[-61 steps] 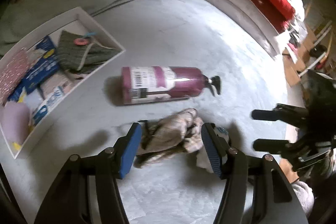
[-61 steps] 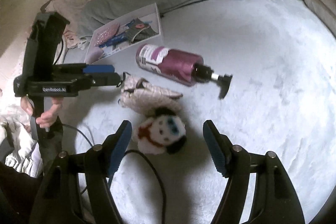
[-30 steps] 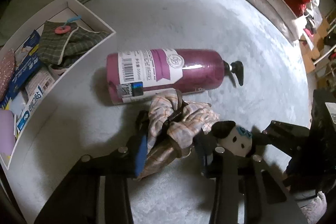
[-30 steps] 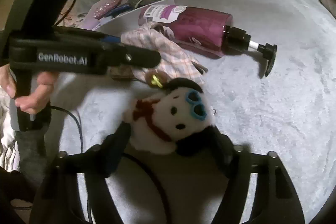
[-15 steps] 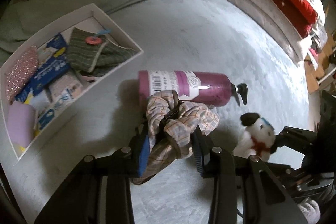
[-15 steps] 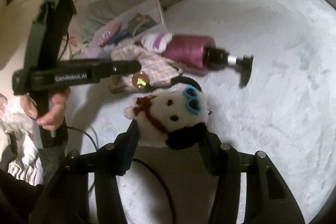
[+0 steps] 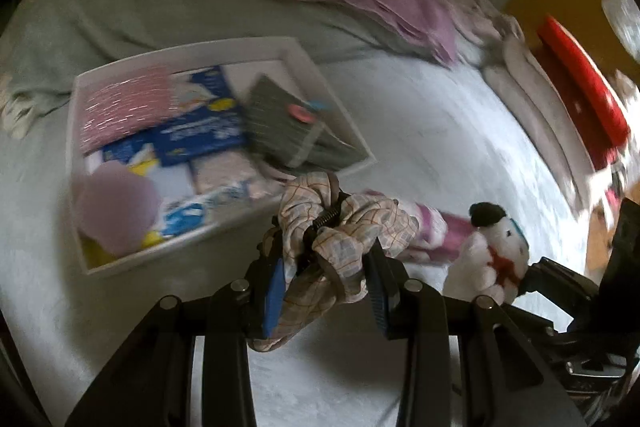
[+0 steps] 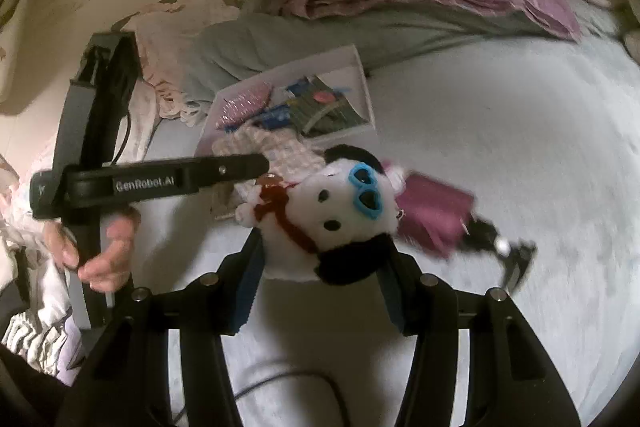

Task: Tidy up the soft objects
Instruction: 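Carry the plaid cloth and plush toy over the box with both tools, then open both tools to drop the cloth and plush toy into the box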

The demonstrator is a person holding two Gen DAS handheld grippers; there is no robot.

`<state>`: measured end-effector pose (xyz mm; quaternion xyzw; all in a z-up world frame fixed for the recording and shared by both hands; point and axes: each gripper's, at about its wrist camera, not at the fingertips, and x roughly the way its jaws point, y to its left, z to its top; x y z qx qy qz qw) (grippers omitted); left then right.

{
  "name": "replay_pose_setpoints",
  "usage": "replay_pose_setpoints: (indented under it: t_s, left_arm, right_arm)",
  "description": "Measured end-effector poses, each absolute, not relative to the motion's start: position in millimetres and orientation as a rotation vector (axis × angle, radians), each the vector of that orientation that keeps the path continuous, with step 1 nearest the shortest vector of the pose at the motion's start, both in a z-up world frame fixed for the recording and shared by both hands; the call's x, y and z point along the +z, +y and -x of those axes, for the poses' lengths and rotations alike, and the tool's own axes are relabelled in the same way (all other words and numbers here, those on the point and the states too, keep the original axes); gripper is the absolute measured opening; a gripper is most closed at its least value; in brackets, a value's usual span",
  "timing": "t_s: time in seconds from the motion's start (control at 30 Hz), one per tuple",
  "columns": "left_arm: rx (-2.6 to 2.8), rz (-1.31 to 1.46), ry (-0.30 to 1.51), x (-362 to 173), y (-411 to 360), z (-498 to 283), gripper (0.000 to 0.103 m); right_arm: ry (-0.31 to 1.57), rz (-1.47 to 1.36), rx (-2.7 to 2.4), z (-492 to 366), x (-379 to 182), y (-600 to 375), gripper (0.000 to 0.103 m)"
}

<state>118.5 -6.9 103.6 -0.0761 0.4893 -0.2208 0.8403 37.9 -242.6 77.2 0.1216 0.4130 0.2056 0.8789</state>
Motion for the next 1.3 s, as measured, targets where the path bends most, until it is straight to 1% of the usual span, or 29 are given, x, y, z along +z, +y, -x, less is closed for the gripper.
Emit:
replay_pose_setpoints:
  t_s: [0.13,0.3,0.47,0.57,0.83,1.0,1.1,1.2,1.23,1.27,1.3]
  left_arm:
    - [-0.408,0.265,0.984,107.1,23.7,-120.3,0.035]
    - [-0.329,0.323,0.933,110.0,50.4,-121.4,0.035]
    - [-0.249,0.376,0.886,107.6,73.3,-126.4,0.035]
    - [-0.238,0.462,0.857,100.1,85.3,-134.5,0.035]
    - [-0.206,0.517,0.778,87.6,78.0,-154.9,0.035]
    - [-0.179,0.445,0.771,89.8,62.8,-182.6,0.035]
    - [-0.203,0.444,0.813,79.7,53.3,-189.6,0.032]
    - [-0.205,0.421,0.829,75.3,44.9,-192.1,0.033]
    - [-0.204,0.409,0.83,75.6,43.6,-191.6,0.034]
    - [-0.2,0.402,0.826,76.5,42.4,-190.4,0.04]
    - [-0.2,0.409,0.827,77.3,43.4,-189.9,0.044]
  right_arm:
    - [0.848,-0.264,0.454,-60.6,85.9,-226.7,0.055]
    - [0.843,-0.272,0.491,-87.5,92.3,-204.9,0.055]
    - [0.851,-0.288,0.505,-118.1,95.6,-186.0,0.055]
    - [0.842,-0.314,0.466,-140.3,97.8,-185.0,0.055]
    - [0.812,-0.391,0.384,-210.4,92.5,-170.0,0.055]
    - [0.835,-0.433,0.367,-246.6,62.0,-161.2,0.056]
    - [0.811,-0.481,0.36,-254.0,41.5,-168.4,0.058]
    - [0.801,-0.536,0.362,-261.4,30.9,-177.5,0.061]
    - [0.785,-0.541,0.362,-262.4,33.5,-178.6,0.065]
    - [0.758,-0.537,0.364,-261.2,36.8,-179.0,0.068]
    - [0.723,-0.531,0.365,-258.2,40.5,-180.3,0.078]
